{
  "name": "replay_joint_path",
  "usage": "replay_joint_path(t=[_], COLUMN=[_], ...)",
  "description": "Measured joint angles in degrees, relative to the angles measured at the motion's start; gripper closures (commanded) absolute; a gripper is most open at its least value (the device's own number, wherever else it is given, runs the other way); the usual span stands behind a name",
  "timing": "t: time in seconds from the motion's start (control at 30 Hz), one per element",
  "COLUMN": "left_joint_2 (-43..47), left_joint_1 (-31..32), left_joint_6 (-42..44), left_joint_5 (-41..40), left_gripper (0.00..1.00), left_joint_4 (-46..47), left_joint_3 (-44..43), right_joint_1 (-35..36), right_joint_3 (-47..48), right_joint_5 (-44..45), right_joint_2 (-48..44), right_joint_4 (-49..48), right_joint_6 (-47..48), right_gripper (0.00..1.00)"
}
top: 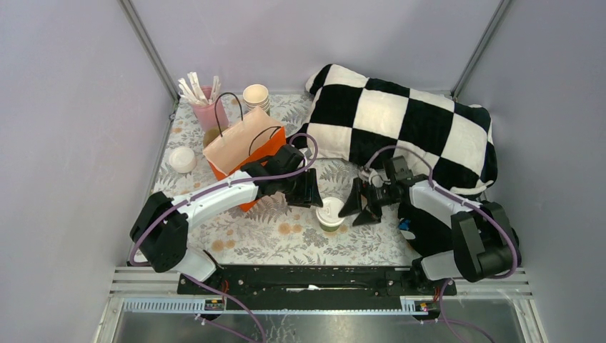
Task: Pack the takeout coffee
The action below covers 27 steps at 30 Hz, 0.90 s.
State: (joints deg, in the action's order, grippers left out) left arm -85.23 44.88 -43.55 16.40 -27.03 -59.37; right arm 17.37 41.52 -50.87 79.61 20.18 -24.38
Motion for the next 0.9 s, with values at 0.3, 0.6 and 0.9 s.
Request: replay_joint_path(t=[0.3,0.6,0.9], left_joint_2=[-0.3,-0.3,6.2], left_joint_1=[0.5,0.5,0.6], left_joint_6=[0.2,0.4,0.0], left_joint_5=[0.3,-0.4,-2.3], left_gripper=[0.50,0.29,0.18], left_joint_4=[0.6,-1.8,-8.0], left_joint_3=[0.0,-1.4,-4.7], right_joint_1=[0.2,1.4,17.0], right_joint_3=[-2.9,7.5,30.1], right_joint_5=[0.5,11.4,33.9], right_joint_2=[-1.9,-5.4,-1.5], right_joint_4=[0.5,12.1,29.4], right_joint_6=[-1.6,4.1,12.3], right_gripper=[0.15,0.03,0.00])
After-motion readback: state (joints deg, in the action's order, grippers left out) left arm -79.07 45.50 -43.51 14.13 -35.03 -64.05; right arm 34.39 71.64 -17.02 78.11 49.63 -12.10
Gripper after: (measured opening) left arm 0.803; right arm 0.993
